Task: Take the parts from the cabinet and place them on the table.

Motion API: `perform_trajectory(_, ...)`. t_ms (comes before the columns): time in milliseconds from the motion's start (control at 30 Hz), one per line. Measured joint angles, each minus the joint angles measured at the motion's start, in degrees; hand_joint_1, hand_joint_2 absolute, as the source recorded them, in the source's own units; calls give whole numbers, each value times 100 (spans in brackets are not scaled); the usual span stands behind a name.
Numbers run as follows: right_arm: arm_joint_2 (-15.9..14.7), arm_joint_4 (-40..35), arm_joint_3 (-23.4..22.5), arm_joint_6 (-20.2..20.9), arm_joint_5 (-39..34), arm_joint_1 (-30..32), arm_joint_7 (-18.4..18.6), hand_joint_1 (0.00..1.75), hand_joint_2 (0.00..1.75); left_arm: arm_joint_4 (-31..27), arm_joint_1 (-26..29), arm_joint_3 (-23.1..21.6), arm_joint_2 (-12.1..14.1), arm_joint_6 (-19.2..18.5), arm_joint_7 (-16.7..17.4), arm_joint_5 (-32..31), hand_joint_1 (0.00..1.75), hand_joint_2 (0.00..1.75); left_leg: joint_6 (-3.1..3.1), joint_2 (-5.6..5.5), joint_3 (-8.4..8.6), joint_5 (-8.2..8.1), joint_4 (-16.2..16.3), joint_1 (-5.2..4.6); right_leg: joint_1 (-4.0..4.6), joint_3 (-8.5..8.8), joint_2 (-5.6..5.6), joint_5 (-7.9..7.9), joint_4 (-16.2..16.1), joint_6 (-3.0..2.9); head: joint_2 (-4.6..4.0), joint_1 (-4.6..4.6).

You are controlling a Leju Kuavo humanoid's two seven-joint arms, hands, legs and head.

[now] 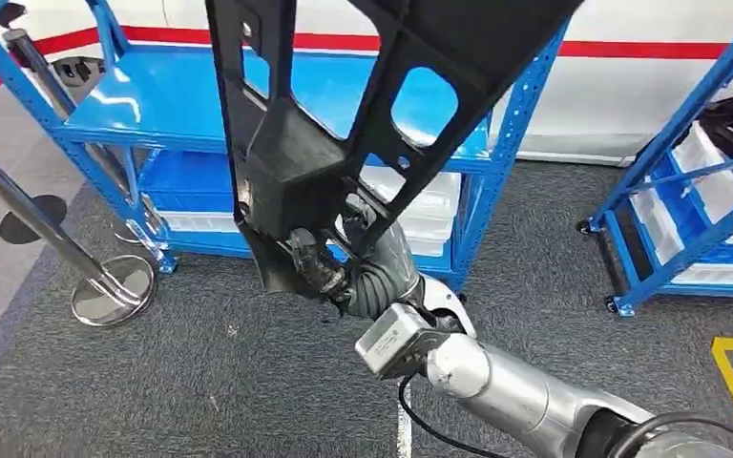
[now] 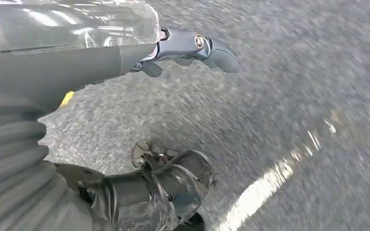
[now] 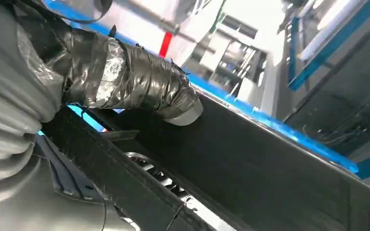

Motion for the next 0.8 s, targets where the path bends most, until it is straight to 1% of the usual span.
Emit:
perform_trajectory(33, 0, 0, -5, 0, -48, 44, -62, 175, 175, 0, -4, 0, 13, 37, 52, 48, 0, 175, 57, 157, 326, 179, -571, -23, 9, 16, -53, -7, -1, 10, 0, 0)
perform_trajectory(67, 0, 0, -11, 0, -101, 80, -125, 175, 175, 0, -16, 0, 33, 63, 94, 77, 0, 175, 96, 346, 438, 35, -774, -81, 20, 13, -95, -6, -15, 20, 0, 2)
perform_trajectory(100, 0, 0, -20, -2, -147, 128, -200, 175, 175, 0, -23, 0, 35, 114, 134, 123, 0, 175, 150, 344, 461, 76, -823, -148, 24, 4, -155, 15, -32, 68, 0, 2)
perform_trajectory(133, 0, 2, -26, -13, -201, 186, -273, 175, 175, 0, -21, 0, 35, 164, 177, 162, 0, 175, 183, 293, 435, 87, -839, -158, 24, 18, -201, 19, -41, 93, 0, -2)
perform_trajectory(167, 0, 0, -33, -26, -208, 253, -335, 175, 175, 0, -12, 0, 35, 203, 202, 195, 0, 175, 193, 243, 415, 82, -846, -163, 23, 23, -251, 26, -55, 115, 0, 4)
perform_trajectory(200, 0, 0, -42, -37, -215, 326, -415, 175, 175, 0, -3, 0, 37, 253, 230, 238, 0, 175, 223, 190, 403, 103, -875, -161, 29, 50, -305, 39, -94, 146, 0, 0)
perform_trajectory(233, 0, -4, -46, -42, -219, 375, -455, 175, 175, 0, -2, 0, 37, 286, 236, 254, 0, 175, 267, 150, 452, 144, -969, -140, 50, 75, -305, 20, -116, 186, 0, 6)
perform_trajectory(267, -2, 0, -57, -50, -223, 436, -484, 175, 175, 0, 14, 0, 31, 335, 243, 269, 0, 175, 302, 93, 508, 205, -1067, -85, 18, 0, 69, -98, 25, 209, -2, 18)
perform_trajectory(300, -2, -4, -66, -57, -228, 455, -527, 175, 175, 0, 14, 2, 35, 365, 241, 311, 0, 175, 339, 58, 505, 225, -1076, -72, 8, -140, 251, -290, 321, 197, 0, 20)
perform_trajectory(333, -2, -4, -83, -57, -234, 491, -540, 175, 175, 0, 7, 2, 40, 409, 223, 337, 0, 175, 343, 6, 495, 224, -1073, -72, 19, -351, 338, -500, 769, 193, 0, 22)
perform_trajectory(367, -2, -2, -98, -57, -247, 545, -551, 175, 175, 0, -12, 7, 40, 424, 201, 350, 0, 175, 351, -54, 488, 224, -1068, -75, 20, -555, 358, -665, 1185, 198, 0, 22)
perform_trajectory(400, -2, -2, -101, -57, -254, 607, -562, 175, 175, 0, -19, 15, 40, 431, 186, 357, 0, 175, 352, -143, 472, 224, -1049, -80, 22, -782, 358, -774, 1610, 207, 0, 22)
perform_trajectory(433, -2, 0, -101, -55, -256, 637, -564, 175, 175, 0, -17, 22, 40, 439, 186, 365, 0, 175, 350, -214, 458, 221, -1022, -79, 21, -847, 358, -712, 1685, 215, 0, 22)
perform_trajectory(467, -2, 0, -101, -50, -263, 650, -573, 175, 175, 0, -14, 24, 42, 453, 197, 372, 0, 175, 348, -290, 452, 208, -991, -74, 15, -775, 358, -518, 1495, 218, 0, 22)
perform_trajectory(500, -2, 0, -103, -46, -274, 655, -582, 175, 175, 0, -10, 28, 44, 457, 227, 396, 0, 175, 340, -358, 452, 189, -961, -68, 1, -608, 365, -273, 1122, 214, 0, 22)
perform_trajectory(533, -2, 0, -105, -48, -271, 664, -597, 175, 175, 0, -2, 31, 48, 468, 230, 454, 0, 175, 320, -422, 450, 166, -917, -58, -18, -394, 397, -21, 662, 216, 0, 22)
perform_trajectory(567, -2, -4, -109, -59, -267, 694, -617, 175, 175, 0, 1, 52, 53, 494, 217, 576, 0, 175, 285, -504, 434, 121, -838, -46, -47, -160, 569, 123, 117, 211, 0, 24)
perform_trajectory(600, -2, -22, -109, -87, -243, 750, -630, 175, 175, 0, -16, 102, 77, 575, 180, 773, 0, 175, 251, -567, 358, 104, -774, -73, -42, -125, 790, 21, 63, 226, -2, 20)
perform_trajectory(633, -2, -68, -112, -131, -219, 818, -641, 175, 175, 2, -17, 159, 85, 649, 167, 896, 0, 175, 227, -651, 297, 115, -745, -65, -64, -111, 752, 24, 93, 211, 0, 20)
perform_trajectory(667, -2, -83, -114, -144, -203, 876, -645, 175, 175, 2, -8, 214, 88, 719, 169, 958, 0, 175, 200, -680, 276, 129, -732, -47, -32, -133, 699, 31, 79, 195, 0, 17)
perform_trajectory(700, 0, -96, -114, -171, -186, 897, -650, 175, 175, 7, 15, 265, 101, 765, 155, 1004, 0, 175, 160, -734, 267, 153, -781, -28, -9, -139, 652, 27, 95, 164, 0, 22)
perform_trajectory(733, -2, -96, -116, -199, -184, 903, -658, 175, 175, 13, 49, 306, 124, 769, 14, 1104, 0, 175, 139, -787, 246, 158, -765, -32, -41, -137, 592, 54, 66, 120, 0, 20)
perform_trajectory(767, 7, -101, -118, -231, -184, 919, -689, 175, 175, 17, 73, 380, 155, 757, -182, 1185, 0, 175, 120, -612, 210, 76, -678, -33, -63, -113, 517, 68, 35, 94, 0, 20)
perform_trajectory(800, 35, -111, -123, -251, -184, 967, -739, 175, 175, 17, 70, 441, 153, 713, -390, 1207, 0, 175, 72, -323, 106, -65, -454, -61, -66, -99, 465, 66, 21, 69, 0, -20)
